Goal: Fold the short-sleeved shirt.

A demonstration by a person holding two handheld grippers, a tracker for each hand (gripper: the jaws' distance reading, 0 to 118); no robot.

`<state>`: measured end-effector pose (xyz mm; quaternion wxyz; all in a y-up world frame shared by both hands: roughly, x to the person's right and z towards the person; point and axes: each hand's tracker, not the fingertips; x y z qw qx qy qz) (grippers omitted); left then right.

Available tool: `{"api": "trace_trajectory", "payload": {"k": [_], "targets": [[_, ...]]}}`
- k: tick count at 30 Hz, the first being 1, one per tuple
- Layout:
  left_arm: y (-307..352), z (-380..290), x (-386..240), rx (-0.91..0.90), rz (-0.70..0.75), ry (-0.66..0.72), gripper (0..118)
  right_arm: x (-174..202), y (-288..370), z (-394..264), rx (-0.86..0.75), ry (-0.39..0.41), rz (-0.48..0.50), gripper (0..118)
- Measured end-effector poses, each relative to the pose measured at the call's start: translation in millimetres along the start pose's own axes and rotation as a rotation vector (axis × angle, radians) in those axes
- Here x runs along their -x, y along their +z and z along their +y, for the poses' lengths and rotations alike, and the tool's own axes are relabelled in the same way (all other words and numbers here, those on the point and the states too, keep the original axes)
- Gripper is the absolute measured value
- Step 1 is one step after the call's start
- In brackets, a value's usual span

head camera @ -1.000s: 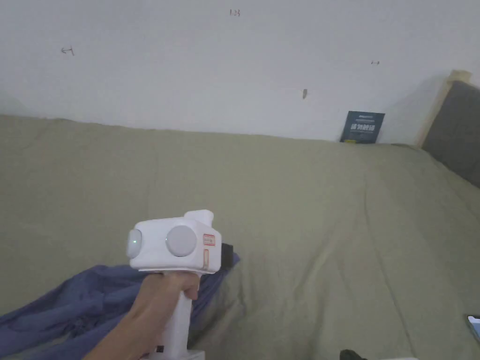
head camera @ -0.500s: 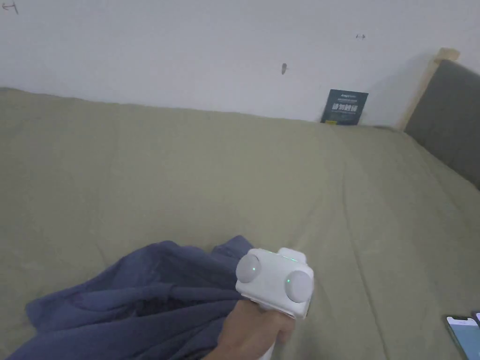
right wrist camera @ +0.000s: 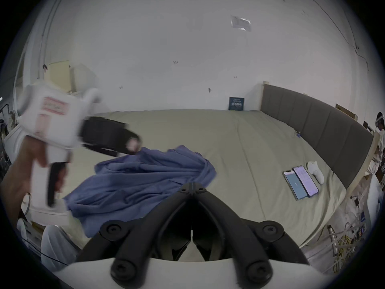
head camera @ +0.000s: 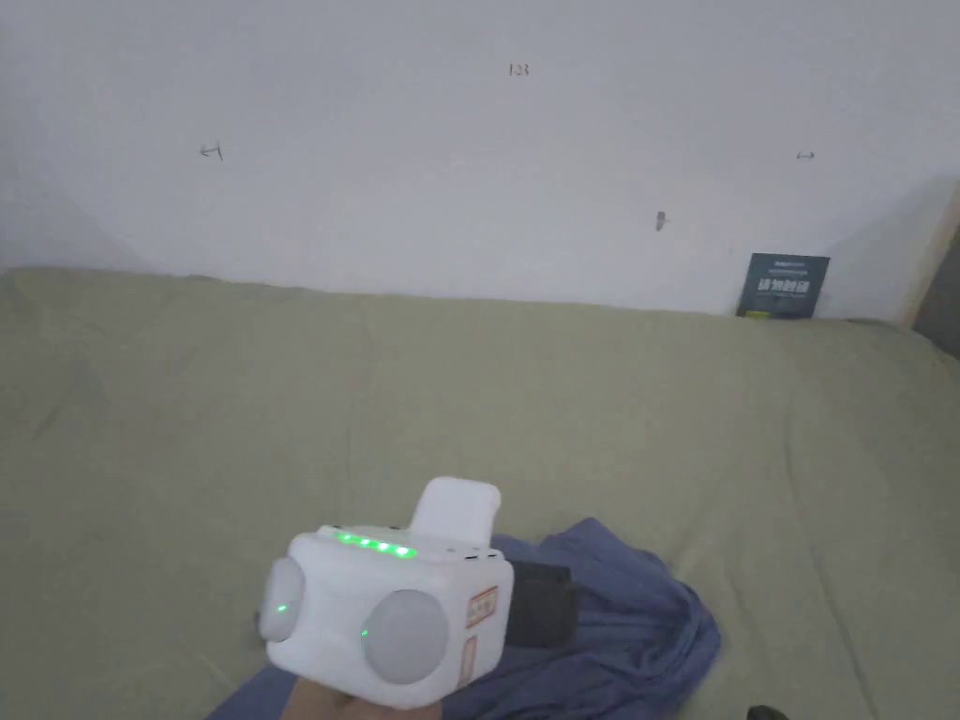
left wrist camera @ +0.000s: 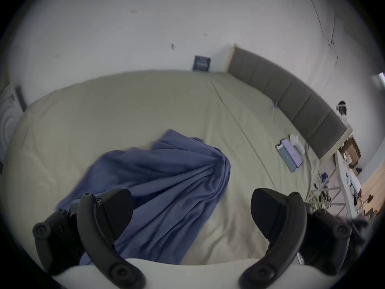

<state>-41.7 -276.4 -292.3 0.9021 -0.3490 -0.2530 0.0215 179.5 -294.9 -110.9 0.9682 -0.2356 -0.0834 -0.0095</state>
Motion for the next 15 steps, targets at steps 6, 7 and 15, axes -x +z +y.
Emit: {"api": "trace_trajectory", "payload": {"k": [6,7,15], "targets": [[129,-77,65,-0.221,0.174,0.179,0,25,11,0,-0.029,0.014,0.07,0],[143,-88,72,-0.25,0.217,0.209,0,29,11,0,-0.03,0.013,0.079,0],[188,-121,124,-0.253,0.416,0.209,0,60,7,-2,-0.027,0.053,0.136,0]]}}
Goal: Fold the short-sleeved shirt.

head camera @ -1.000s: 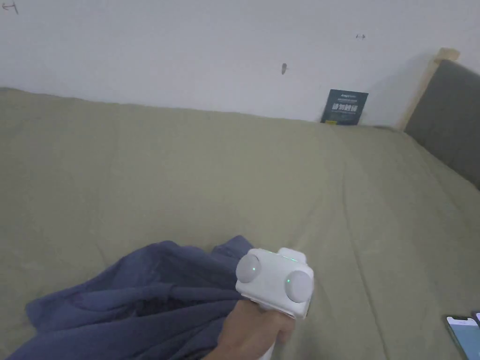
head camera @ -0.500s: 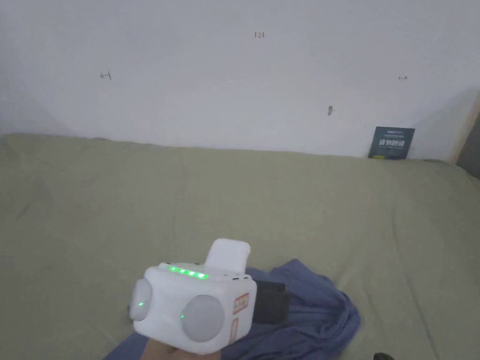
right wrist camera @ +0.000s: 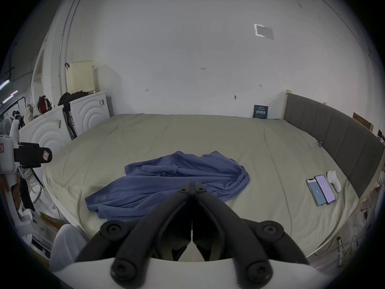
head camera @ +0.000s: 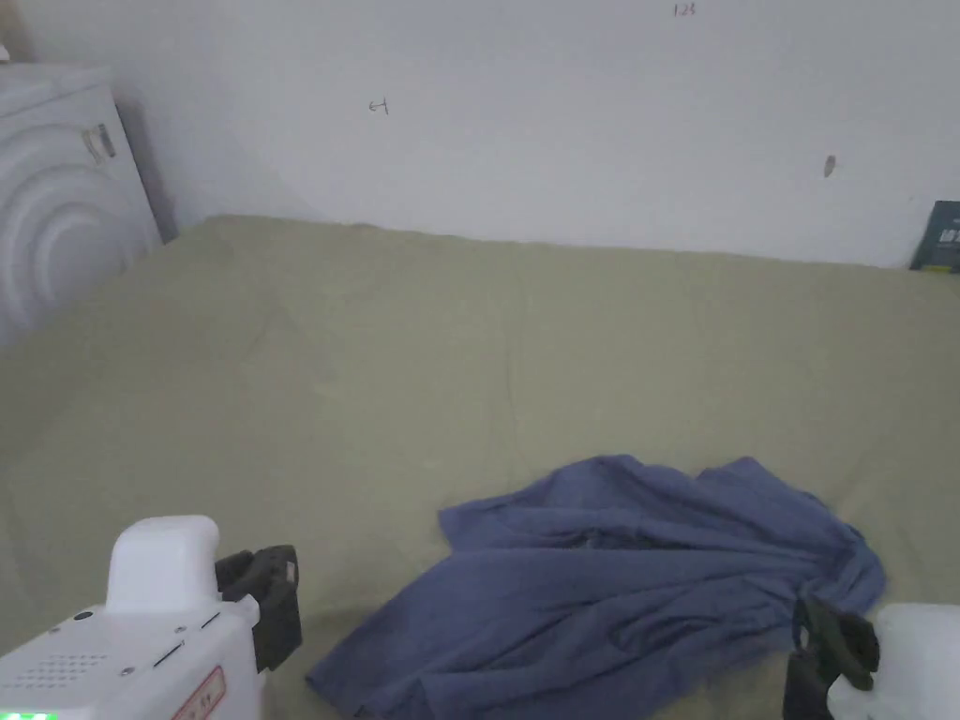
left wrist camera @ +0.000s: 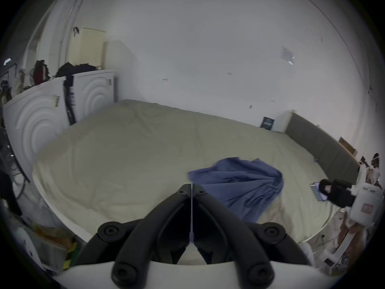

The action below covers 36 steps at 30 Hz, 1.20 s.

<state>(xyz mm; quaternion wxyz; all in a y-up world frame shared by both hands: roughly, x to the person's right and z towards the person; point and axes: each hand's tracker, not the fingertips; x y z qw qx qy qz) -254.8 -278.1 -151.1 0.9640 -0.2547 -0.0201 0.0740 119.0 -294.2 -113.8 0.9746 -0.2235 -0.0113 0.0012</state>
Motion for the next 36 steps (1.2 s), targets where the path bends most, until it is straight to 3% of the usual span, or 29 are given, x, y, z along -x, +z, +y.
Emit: {"api": "trace_trajectory", "payload": {"k": [6,12,13,14,15,16,21,29,33,35,36], "targets": [[-16,-6,21,0.11,-0.005,0.0,0,9,-1,-3,0.017,0.014,0.01,0],[-89,-21,36,0.356,-0.015,-0.05,4,11,-5,-7,0.052,0.021,0.0,0],[-101,-24,37,0.374,-0.003,-0.063,19,11,-7,-8,0.057,0.022,-0.005,0],[-113,-29,36,0.408,-0.009,-0.075,46,12,-8,-9,0.057,0.022,-0.011,0],[-127,-34,35,0.434,-0.011,-0.077,88,12,-10,-9,0.062,0.022,-0.013,0],[-140,-39,34,0.463,-0.007,-0.071,118,12,-11,-10,0.07,0.023,-0.012,0],[-188,-75,14,0.552,0.057,-0.145,117,10,-16,-13,0.088,0.029,-0.013,0],[-188,-81,3,0.592,0.068,-0.209,113,7,-24,-18,0.118,0.023,-0.008,0],[-170,-80,-14,0.546,0.057,-0.26,74,5,-30,-20,0.135,0.001,-0.003,0],[-165,-79,-16,0.52,0.059,-0.272,19,4,-29,-20,0.136,-0.016,0.006,0],[-161,-76,-13,0.462,0.075,-0.285,1,4,-29,-20,0.133,-0.02,0.013,0]]}}
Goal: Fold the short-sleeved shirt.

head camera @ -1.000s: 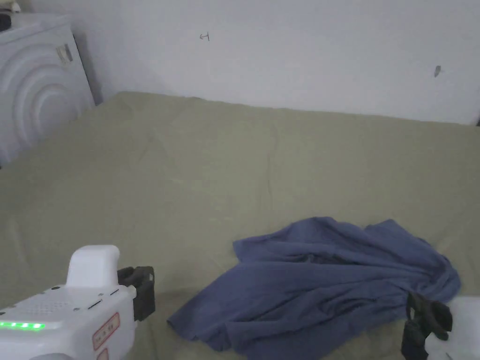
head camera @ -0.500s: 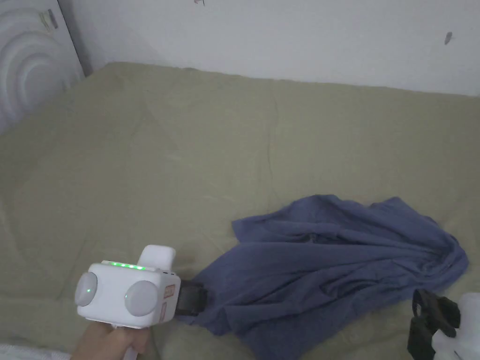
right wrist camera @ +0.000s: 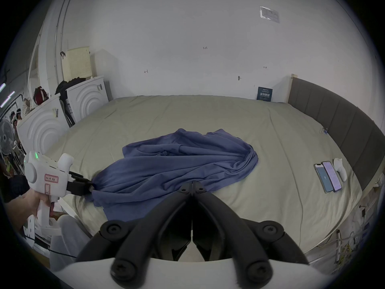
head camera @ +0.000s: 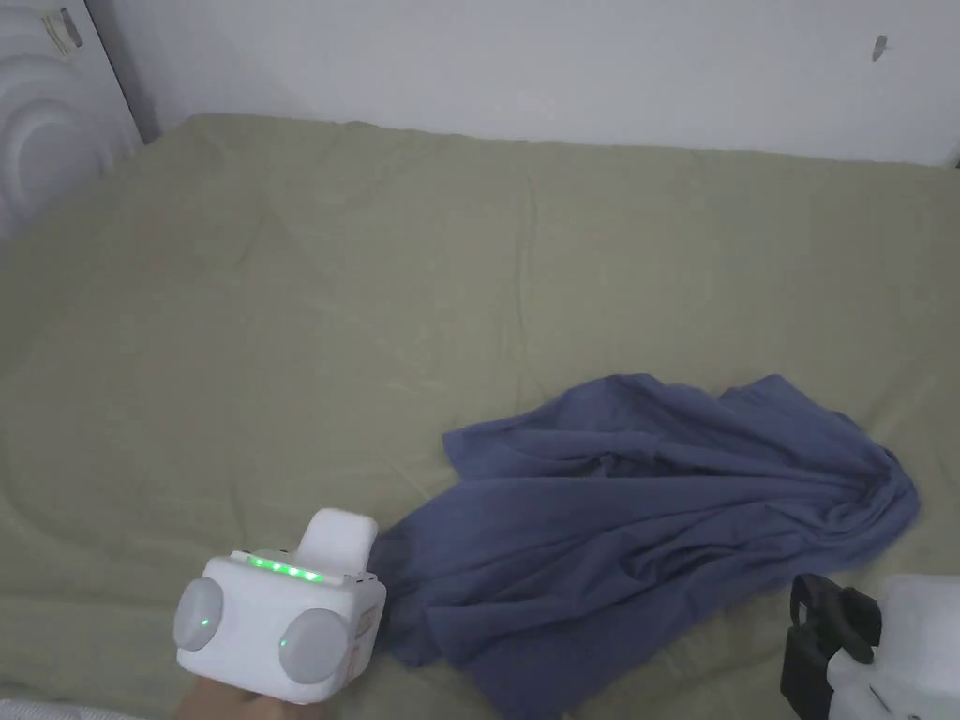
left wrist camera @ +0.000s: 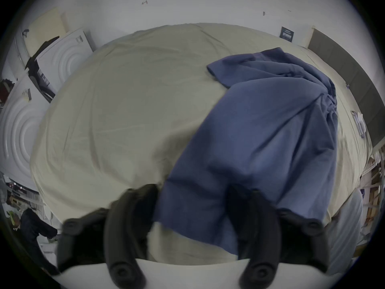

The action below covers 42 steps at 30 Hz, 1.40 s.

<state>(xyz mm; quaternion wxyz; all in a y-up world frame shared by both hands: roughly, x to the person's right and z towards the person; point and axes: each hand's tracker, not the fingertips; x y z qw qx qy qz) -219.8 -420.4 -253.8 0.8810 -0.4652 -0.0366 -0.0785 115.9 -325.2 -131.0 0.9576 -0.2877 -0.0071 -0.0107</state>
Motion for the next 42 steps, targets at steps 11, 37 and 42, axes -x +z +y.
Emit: {"api": "trace_trajectory", "payload": {"k": [11,37,42], "targets": [[9,-2,25,0.025,-0.217,0.151,1,0,-23,17,0.006,0.035,0.009,0],[-14,-7,42,0.031,-0.31,0.187,1,50,-339,179,0.369,0.451,0.195,106],[-17,-6,44,0.042,-0.325,0.195,1,56,-391,176,0.48,0.535,0.216,117]]}}
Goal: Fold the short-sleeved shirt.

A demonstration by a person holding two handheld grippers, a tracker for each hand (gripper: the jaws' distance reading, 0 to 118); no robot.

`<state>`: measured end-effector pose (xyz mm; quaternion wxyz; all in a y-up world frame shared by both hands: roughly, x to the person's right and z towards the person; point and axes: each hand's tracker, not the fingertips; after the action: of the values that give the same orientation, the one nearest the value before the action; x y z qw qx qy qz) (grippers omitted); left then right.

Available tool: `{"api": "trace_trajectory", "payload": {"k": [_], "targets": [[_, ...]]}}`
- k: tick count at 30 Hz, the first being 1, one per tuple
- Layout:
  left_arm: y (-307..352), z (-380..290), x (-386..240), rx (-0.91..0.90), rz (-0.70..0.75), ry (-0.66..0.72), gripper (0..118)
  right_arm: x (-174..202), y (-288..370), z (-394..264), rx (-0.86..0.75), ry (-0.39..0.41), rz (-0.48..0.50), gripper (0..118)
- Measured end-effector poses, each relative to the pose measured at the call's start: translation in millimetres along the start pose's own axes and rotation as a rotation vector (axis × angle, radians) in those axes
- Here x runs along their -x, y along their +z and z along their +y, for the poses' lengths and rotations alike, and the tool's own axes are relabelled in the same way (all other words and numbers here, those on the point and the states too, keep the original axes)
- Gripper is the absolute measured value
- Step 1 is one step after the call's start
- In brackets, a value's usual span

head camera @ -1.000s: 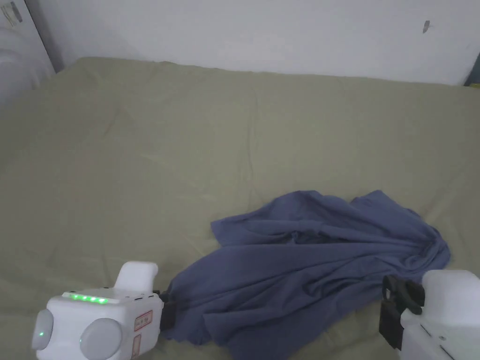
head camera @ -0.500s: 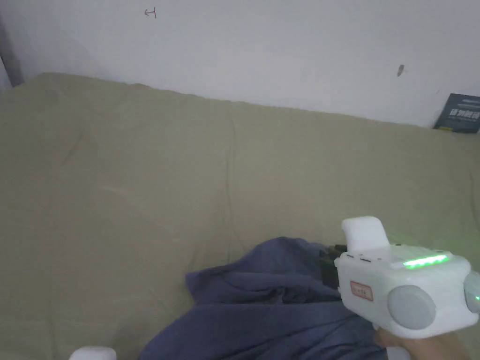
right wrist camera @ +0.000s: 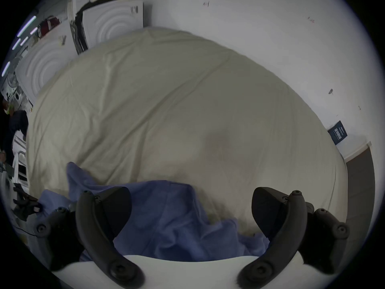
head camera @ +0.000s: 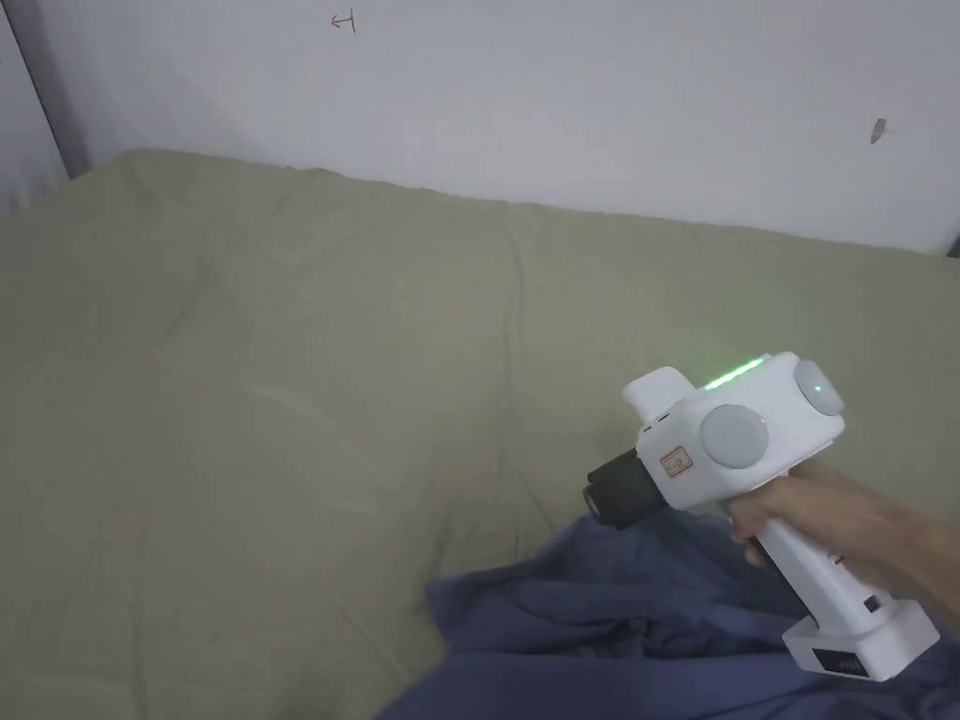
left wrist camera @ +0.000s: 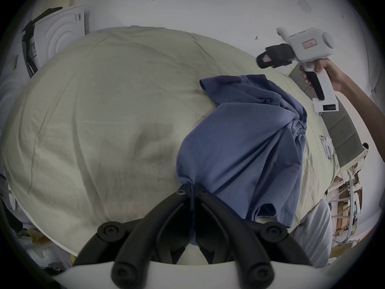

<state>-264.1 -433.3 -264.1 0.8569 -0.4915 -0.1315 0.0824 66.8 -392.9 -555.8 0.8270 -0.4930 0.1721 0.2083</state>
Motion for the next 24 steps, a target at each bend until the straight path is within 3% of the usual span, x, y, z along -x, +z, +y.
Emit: {"api": "trace_trajectory", "payload": {"k": [6,9,10,12,13,14,15,18,20,24], "targets": [[-1,2,0,0.012,0.0,0.001,1,0,-31,-3,0.136,0.152,0.046,117],[-2,3,0,0.021,0.0,-0.001,1,11,-38,-13,0.205,0.283,0.002,116],[-3,3,-1,0.024,0.001,-0.003,1,13,-38,-16,0.19,0.29,0.013,112],[-4,3,-2,0.028,0.007,-0.001,1,15,-26,-12,0.174,0.222,0.116,88],[-4,3,-3,0.028,0.011,-0.006,1,20,-15,-13,0.145,0.206,0.153,56],[-3,3,-4,0.03,0.014,-0.011,1,23,-9,-15,0.095,0.227,0.104,20],[-4,3,-5,0.033,0.018,-0.015,1,29,-3,-18,0.072,0.261,0.022,3],[-2,6,-8,0.04,0.031,-0.02,1,28,25,-24,0.077,0.173,0.094,3],[3,6,-10,0.032,0.045,-0.013,1,25,51,-32,0.005,0.159,0.023,3],[12,12,-18,0.013,0.084,-0.048,1,6,122,-50,-0.076,0.104,-0.029,3]]}}
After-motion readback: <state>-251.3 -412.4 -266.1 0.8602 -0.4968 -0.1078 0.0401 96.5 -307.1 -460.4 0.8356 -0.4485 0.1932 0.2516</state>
